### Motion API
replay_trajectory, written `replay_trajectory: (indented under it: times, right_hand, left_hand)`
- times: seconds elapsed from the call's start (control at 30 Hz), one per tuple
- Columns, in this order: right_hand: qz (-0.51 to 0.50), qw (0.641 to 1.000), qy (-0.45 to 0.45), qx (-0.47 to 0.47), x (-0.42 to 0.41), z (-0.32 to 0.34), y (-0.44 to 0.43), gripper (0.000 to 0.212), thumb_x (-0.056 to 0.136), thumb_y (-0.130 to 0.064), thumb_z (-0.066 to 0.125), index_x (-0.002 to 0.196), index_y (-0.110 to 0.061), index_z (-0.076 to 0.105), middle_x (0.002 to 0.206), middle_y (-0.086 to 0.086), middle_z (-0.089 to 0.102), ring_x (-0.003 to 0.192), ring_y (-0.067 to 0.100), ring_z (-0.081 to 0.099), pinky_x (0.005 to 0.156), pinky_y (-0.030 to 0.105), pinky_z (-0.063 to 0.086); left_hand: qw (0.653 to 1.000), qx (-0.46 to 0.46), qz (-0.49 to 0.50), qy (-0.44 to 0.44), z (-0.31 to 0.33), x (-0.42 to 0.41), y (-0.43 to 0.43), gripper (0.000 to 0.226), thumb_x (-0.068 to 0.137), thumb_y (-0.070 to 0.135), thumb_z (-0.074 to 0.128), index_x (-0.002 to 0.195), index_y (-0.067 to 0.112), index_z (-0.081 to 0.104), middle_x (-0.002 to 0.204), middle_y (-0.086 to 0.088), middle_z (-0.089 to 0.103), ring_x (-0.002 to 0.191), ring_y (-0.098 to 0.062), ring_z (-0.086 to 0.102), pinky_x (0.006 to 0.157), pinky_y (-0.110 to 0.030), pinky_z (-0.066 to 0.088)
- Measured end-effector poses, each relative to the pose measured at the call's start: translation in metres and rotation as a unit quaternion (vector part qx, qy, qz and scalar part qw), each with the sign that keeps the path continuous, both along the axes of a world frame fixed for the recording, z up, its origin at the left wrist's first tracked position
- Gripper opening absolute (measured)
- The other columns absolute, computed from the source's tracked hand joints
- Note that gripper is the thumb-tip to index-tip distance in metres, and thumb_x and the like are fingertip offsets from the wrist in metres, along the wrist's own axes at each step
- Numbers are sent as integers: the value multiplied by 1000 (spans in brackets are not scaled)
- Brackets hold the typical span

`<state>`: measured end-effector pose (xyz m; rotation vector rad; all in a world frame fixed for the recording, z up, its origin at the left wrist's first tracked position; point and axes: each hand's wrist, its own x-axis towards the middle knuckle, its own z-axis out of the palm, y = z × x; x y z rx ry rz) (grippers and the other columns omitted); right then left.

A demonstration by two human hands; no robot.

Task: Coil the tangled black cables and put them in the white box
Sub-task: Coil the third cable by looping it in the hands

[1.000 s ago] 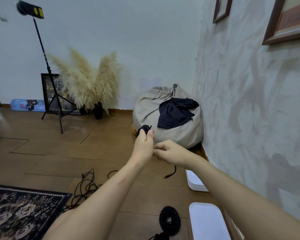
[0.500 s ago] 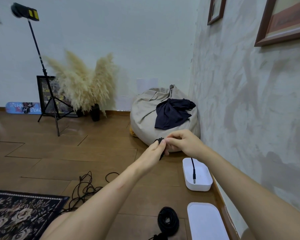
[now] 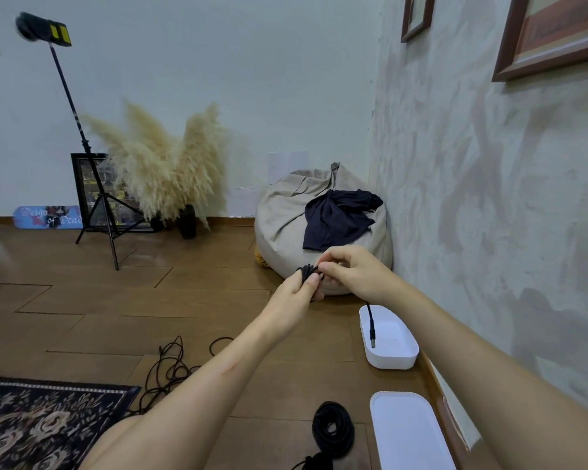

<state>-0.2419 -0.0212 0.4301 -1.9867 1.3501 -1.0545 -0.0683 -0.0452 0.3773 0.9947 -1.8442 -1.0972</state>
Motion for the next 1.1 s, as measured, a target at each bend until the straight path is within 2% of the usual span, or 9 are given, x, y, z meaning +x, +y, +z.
replay_trajectory:
  times: [0.07,0.13,0.2,0.3,0.47,0.57,0.77,0.93,1.1]
  right_hand:
    - [-31,999,12,-11,-3,-1,-1,6,98,-18,66,95,-16,70,80,13,67,66,12,56,68,32,49]
    - [-50,998,16,-16,-6,-4,-2,5,95,-22,70,91,-19,69,74,7,65,62,12,54,65,33,48]
    - [-51,998,21,-15,-7,-6,-3,5,95,-23,70,92,-19,69,79,10,67,64,12,54,66,33,48]
    - [-45,999,24,-17,-8,-8,-3,7,99,-20,63,97,-20,70,83,7,69,68,9,55,72,30,48]
    - [-49,999,1,-10,-9,-11,-7,11,101,-18,59,102,-19,70,87,5,72,78,9,64,83,38,55]
    - [-67,998,-5,-19,-8,-12,-7,9,99,-22,63,98,-18,72,86,1,73,75,6,64,84,36,54]
    - [-91,996,-18,-13,-8,-13,-6,9,97,-30,68,93,-29,76,90,1,74,84,12,67,85,36,53]
    - [-93,995,-24,-12,-5,-13,-5,11,98,-29,66,93,-32,76,91,-3,74,90,14,67,88,37,53]
    - [-82,996,22,-3,-1,-14,-1,20,100,-23,61,112,-36,71,102,-18,69,99,3,66,92,28,51]
  left_hand:
    - [1000,8,1,10,-3,0,-1,25,101,52,44,94,35,61,78,19,62,84,-4,60,88,-34,48]
    - [1000,14,4,9,-6,-1,-2,36,92,62,43,95,33,64,82,15,63,87,-8,61,98,-44,51]
    - [1000,5,12,-6,-5,-2,1,41,93,62,40,93,29,65,83,12,64,88,-10,62,102,-52,50]
    - [1000,-9,30,2,-3,-3,5,43,92,64,39,88,29,65,79,13,65,89,-16,64,100,-56,49]
    - [998,-29,57,5,6,-2,10,45,95,57,37,88,22,64,75,15,66,96,-26,66,99,-56,48]
    - [998,-37,55,9,8,-1,13,44,96,55,38,88,20,64,75,14,65,96,-30,65,97,-57,49]
    - [998,-43,48,-2,10,-1,16,38,97,53,38,90,25,62,78,14,64,96,-23,66,97,-51,50]
    - [997,-58,59,-13,8,-1,14,31,110,36,39,93,23,61,82,9,64,94,-20,65,95,-49,51]
    - [994,-66,79,-25,8,0,13,34,111,36,37,92,18,60,82,7,63,92,-24,64,90,-46,49]
